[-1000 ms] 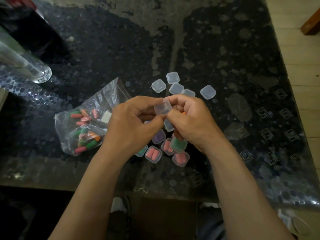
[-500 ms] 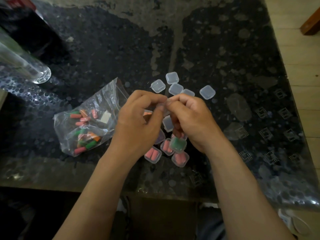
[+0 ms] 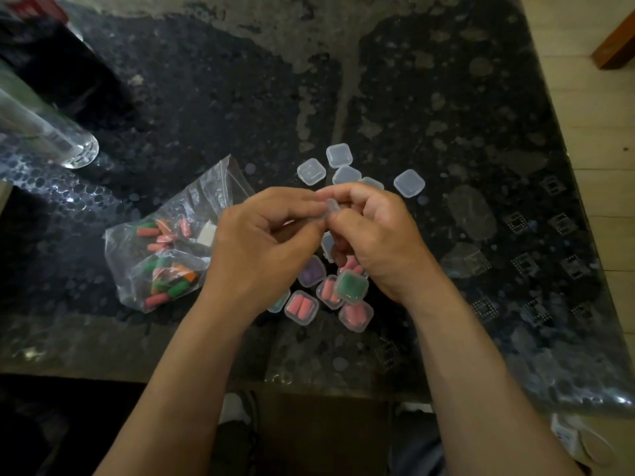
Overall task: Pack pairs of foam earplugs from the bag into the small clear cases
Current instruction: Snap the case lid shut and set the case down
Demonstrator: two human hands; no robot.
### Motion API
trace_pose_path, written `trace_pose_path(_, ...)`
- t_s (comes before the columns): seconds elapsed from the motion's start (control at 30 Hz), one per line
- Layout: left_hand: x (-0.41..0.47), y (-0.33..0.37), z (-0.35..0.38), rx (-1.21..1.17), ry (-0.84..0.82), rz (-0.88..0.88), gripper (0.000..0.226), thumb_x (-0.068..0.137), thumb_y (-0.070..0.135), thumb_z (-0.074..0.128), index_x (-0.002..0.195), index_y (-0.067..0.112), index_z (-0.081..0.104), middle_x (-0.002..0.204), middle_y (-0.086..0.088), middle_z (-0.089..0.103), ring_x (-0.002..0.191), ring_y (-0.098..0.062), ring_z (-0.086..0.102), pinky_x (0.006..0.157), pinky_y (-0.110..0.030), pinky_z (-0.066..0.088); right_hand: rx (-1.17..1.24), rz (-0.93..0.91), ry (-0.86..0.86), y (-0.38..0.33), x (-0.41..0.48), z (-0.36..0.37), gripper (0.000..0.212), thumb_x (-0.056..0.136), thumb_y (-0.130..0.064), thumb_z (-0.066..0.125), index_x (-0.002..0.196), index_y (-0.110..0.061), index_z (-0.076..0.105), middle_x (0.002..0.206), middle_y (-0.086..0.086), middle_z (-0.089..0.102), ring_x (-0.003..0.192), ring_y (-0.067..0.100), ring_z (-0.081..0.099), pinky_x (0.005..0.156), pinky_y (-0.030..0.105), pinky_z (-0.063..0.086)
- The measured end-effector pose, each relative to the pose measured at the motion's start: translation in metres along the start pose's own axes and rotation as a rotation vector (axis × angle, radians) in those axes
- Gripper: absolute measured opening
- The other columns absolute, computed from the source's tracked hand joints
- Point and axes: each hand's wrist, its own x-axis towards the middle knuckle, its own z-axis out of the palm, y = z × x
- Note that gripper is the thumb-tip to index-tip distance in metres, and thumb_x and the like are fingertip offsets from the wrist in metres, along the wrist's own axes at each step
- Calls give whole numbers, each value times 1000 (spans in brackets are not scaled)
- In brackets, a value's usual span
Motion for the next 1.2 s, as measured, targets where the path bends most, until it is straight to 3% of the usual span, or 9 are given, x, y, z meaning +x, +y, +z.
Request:
trace_pose_path(0.17,3,3,-5,-87,94,-127,13,94,10,72,101,18,80,87,-1,80,78,-26,76,70,-50,62,-85,-50,-18,-2,-3,-2,35,81,-22,58,112,-15,73,76,16,60,60,21,52,58,39,46)
trace_pose_path(0.27,8,5,-8,-321,197,-300,13,98,6,64,100,10,76,88,-7,79,82,-27,78,73,-43,64,-79,-65,-68,-4,-5,0,39,77,-21,56,112,-16,74,71,12,55,58,25,47,54,38,42)
trace_pose_path(0.4,8,9,-7,-607,192,-505,14,100,-1,57,104,7,67,89,-14,77,83,-31,76,71,-38,62,-36,-58,-45,-2,-2,2,23,77,-25,63,98,-22,71,73,11,53,59,24,44,54,35,39)
trace_pose_path(0.47,9,7,-7,-575,199,-511,15,100,0,56,102,8,69,90,-15,76,81,-32,74,69,-36,61,-70,-39,-5,0,1,0,20,74,-29,64,93,-23,66,74,8,54,59,20,45,53,32,39)
trace_pose_path(0.67,9,2,-8,-390,247,-466,17,100,2,58,97,12,72,92,-17,75,81,-28,75,69,-37,62,-32,46,111,1,3,-8,28,73,-11,40,89,-22,59,75,-1,59,58,8,51,50,29,39)
trace_pose_path(0.83,6,5,-1,-304,206,-449,12,97,4,64,99,13,72,94,-15,74,82,-21,76,70,-33,64,-152,-83,136,0,0,-10,17,97,-6,56,102,-22,62,90,-4,73,72,8,66,63,23,51)
trace_pose_path(0.93,6,6,1,-334,210,-467,10,95,3,66,98,12,72,90,-14,72,76,-15,74,71,-33,64,-207,-157,135,-3,-2,-10,10,96,-7,65,102,-15,65,97,-1,75,90,9,73,75,26,59)
trace_pose_path(1.0,6,7,3,-408,210,-507,10,97,3,64,98,10,71,92,-16,74,81,-20,76,73,-36,64,-295,-212,147,-1,-1,-10,6,94,-9,68,98,-14,68,97,0,73,89,10,70,78,33,60)
trace_pose_path(1.2,6,7,7,-623,182,-626,28,96,-6,54,114,10,67,109,-24,69,92,-32,74,78,-40,63,-443,-260,170,2,-1,-9,6,92,-11,69,93,-17,72,86,-10,69,80,5,67,72,27,57)
